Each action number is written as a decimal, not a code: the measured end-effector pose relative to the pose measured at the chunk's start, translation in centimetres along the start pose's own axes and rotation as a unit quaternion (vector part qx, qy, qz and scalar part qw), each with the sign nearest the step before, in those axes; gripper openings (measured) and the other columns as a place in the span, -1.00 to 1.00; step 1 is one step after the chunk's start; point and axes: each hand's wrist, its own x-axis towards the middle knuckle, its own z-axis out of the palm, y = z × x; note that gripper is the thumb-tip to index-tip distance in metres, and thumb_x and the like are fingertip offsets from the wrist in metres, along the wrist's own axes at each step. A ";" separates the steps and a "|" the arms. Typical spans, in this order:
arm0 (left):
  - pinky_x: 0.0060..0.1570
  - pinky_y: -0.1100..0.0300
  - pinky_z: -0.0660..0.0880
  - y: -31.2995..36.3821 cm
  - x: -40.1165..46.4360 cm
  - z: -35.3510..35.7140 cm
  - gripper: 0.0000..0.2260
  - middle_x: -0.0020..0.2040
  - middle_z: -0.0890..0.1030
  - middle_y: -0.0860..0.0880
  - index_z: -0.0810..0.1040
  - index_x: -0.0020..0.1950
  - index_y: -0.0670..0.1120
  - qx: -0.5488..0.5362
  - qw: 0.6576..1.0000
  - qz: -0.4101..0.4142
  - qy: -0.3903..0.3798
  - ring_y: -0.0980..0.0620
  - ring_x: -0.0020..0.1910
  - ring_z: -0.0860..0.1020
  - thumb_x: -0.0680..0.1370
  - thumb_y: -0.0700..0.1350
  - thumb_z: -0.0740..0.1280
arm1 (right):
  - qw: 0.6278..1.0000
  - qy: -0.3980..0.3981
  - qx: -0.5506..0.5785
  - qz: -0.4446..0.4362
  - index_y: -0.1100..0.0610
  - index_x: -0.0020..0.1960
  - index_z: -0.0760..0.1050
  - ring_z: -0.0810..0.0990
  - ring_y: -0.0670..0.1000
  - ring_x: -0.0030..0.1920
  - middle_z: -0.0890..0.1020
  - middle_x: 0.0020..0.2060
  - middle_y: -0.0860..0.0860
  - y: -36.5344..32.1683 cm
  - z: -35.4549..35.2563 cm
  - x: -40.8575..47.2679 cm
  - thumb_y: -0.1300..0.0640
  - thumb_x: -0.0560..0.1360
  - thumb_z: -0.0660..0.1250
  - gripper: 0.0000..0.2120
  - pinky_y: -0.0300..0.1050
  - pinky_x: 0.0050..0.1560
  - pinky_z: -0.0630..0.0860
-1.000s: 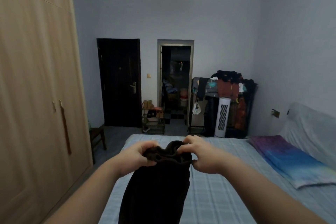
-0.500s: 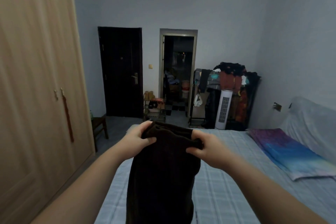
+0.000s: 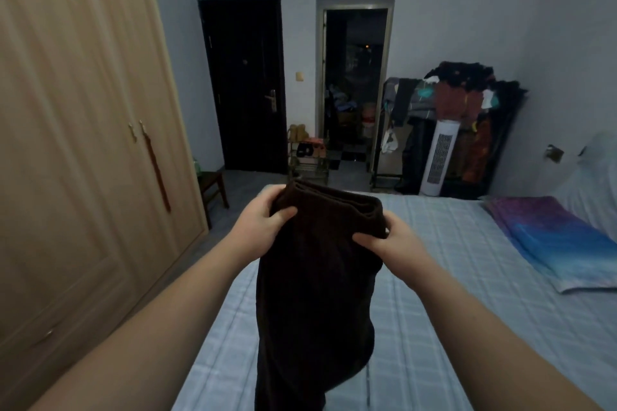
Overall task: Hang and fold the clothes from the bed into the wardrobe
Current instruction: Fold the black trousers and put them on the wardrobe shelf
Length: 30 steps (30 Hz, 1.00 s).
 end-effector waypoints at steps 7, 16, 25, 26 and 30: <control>0.07 0.20 0.51 3.2 -3.0 -0.8 -0.84 0.02 0.63 0.14 0.54 0.17 0.04 0.017 0.999 0.013 0.046 0.25 0.02 0.58 0.61 -0.14 0.33 | 0.989 0.121 0.010 -0.080 -0.05 0.16 0.55 0.64 -0.18 0.01 0.67 0.00 -0.12 -0.3 2.2 -2.8 0.02 0.58 0.36 -0.83 -0.13 0.04 0.60; -0.17 0.35 0.49 8.4 -8.3 -10.4 -0.87 -0.05 0.61 0.17 0.45 0.19 0.15 0.076 0.987 0.111 0.087 0.30 -0.10 0.57 0.65 0.00 0.24 | 0.955 0.178 -0.072 -0.225 -0.04 0.09 0.56 0.61 -0.25 -0.06 0.65 -0.07 -0.16 -12.4 5.9 -7.6 0.02 0.52 0.44 -0.83 -0.34 -0.05 0.53; -0.14 0.48 0.46 16.7 -12.5 -22.1 -0.88 -0.04 0.60 0.18 0.50 0.15 0.09 0.043 0.969 0.221 0.098 0.40 -0.11 0.55 0.63 -0.09 0.28 | 0.900 0.263 -0.065 -0.342 0.03 0.11 0.60 0.60 -0.31 -0.12 0.64 -0.13 -0.18 -25.5 12.4 -14.6 0.10 0.53 0.43 -0.84 -0.42 -0.11 0.48; -0.10 0.41 0.49 17.6 -12.9 -23.0 -0.88 -0.03 0.61 0.16 0.50 0.16 0.08 0.040 0.968 0.229 0.094 0.37 -0.10 0.57 0.63 -0.08 0.28 | 0.893 0.272 -0.079 -0.350 0.04 0.10 0.60 0.58 -0.35 -0.14 0.63 -0.14 -0.19 -26.8 12.7 -15.4 0.09 0.54 0.42 -0.85 -0.47 -0.15 0.44; -0.14 0.49 0.46 21.1 -14.9 -25.8 -0.86 -0.03 0.60 0.19 0.51 0.19 0.03 0.040 0.957 0.275 0.085 0.42 -0.12 0.56 0.65 -0.10 0.26 | 0.874 0.301 -0.096 -0.368 -0.01 0.10 0.59 0.57 -0.38 -0.15 0.63 -0.13 -0.23 -30.8 13.4 -18.7 0.02 0.55 0.40 -0.86 -0.51 -0.18 0.42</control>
